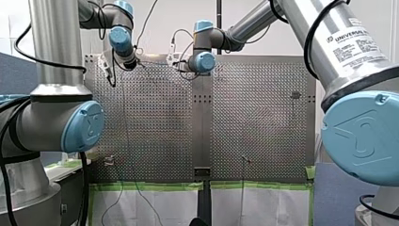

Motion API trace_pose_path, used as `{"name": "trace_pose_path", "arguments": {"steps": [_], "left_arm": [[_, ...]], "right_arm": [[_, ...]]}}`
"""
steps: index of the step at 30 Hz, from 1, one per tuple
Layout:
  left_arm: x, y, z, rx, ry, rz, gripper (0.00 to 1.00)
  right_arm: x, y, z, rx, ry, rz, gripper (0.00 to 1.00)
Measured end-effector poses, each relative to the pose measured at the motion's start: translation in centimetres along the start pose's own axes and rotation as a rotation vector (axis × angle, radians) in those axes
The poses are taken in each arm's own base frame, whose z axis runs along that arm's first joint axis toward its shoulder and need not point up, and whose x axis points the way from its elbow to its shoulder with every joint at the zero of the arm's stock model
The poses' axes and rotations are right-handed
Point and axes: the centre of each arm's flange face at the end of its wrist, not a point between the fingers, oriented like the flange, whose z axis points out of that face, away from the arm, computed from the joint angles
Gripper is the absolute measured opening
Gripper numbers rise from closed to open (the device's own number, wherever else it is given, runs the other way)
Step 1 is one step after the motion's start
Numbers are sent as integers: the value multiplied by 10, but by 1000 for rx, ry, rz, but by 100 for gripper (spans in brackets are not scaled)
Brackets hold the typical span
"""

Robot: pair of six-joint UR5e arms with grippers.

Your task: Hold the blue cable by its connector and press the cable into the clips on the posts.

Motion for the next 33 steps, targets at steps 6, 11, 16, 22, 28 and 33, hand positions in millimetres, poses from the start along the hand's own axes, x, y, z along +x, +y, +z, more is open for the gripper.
{"name": "trace_pose_path", "arguments": {"steps": [6,11,16,22,28,33], "left_arm": [[-9,7,7,-18,-41,-11,4],[-14,10,13,-4,-69,-26,4],[-19,11,22,27,-87,-49,4],[-22,15,33,31,-89,-54,4],[-24,20,40,30,-93,-58,4],[-25,24,43,31,-98,-61,4]], "right_arm": [[-1,-12,-2,18,0,4,0],[-1,-13,0,33,7,11,0],[4,-11,4,46,22,34,0],[13,-9,9,54,43,47,0],[16,-9,11,54,49,50,0],[15,-8,11,53,47,51,0]]}}
